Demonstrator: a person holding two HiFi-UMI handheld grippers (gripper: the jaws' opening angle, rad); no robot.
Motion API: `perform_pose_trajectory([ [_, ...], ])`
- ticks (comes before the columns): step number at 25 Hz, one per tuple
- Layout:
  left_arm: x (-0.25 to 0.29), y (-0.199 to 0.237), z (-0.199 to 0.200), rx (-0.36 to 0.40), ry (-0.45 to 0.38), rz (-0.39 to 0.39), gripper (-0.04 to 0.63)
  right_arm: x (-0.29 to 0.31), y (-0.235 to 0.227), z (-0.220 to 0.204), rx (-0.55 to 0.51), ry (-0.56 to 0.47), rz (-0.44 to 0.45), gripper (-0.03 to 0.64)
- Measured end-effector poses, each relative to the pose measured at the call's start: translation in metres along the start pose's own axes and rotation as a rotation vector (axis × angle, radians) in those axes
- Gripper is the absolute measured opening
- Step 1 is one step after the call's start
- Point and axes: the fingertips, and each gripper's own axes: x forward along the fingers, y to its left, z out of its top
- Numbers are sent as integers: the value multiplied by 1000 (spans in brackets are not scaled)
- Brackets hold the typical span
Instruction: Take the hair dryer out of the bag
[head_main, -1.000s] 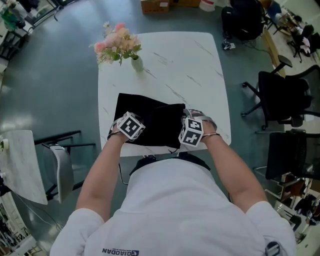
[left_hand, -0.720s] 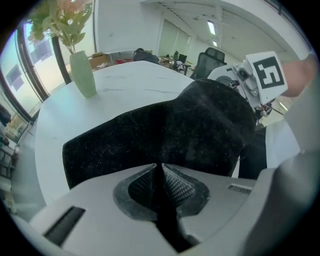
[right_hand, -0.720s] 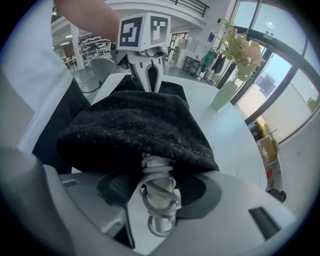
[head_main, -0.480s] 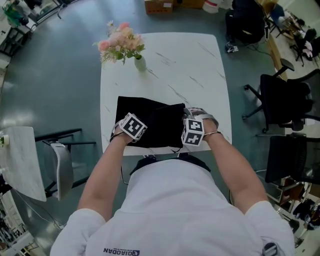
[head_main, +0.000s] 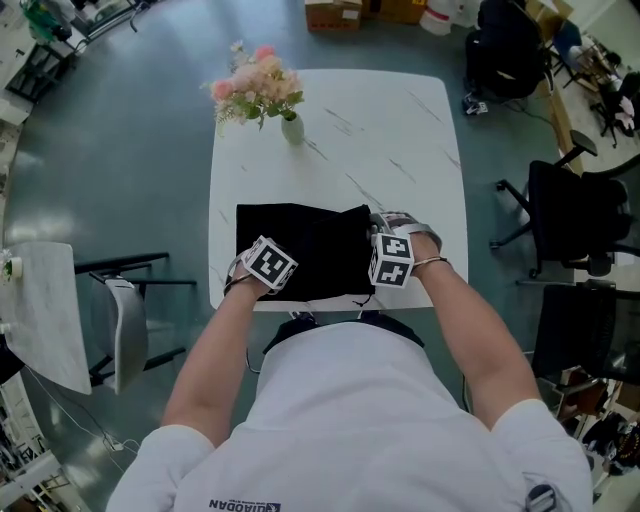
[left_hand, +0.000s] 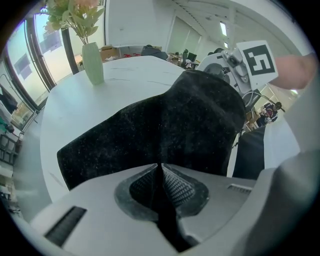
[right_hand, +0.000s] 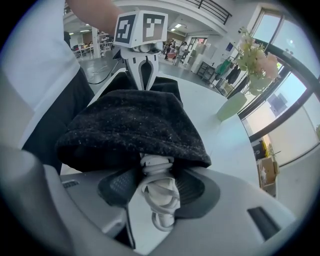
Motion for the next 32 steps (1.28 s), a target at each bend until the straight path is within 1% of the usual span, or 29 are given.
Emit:
perform_pose_trajectory([
  [7, -1, 0, 1, 15, 8, 35, 37, -11, 10, -17, 70, -6, 10, 230],
  [10, 2, 0, -1, 4, 20, 34, 37, -17, 13, -29, 114, -11, -8, 230],
  [14, 1, 0, 0, 8, 34, 34, 37, -24, 20, -45, 191, -9, -8, 229],
  [19, -1, 2, -2, 7, 44, 39, 37, -31, 24, -66, 279, -3, -40, 229],
  [23, 1, 0, -2, 7, 27, 36, 37, -37, 29, -82, 353, 2, -68, 229],
  [26, 2, 0, -4, 7, 39, 36, 37, -40, 30, -88, 390, 1, -82, 229],
  [32, 4, 2, -5, 8, 31, 34, 37, -44, 33, -96, 454, 9, -106, 230],
])
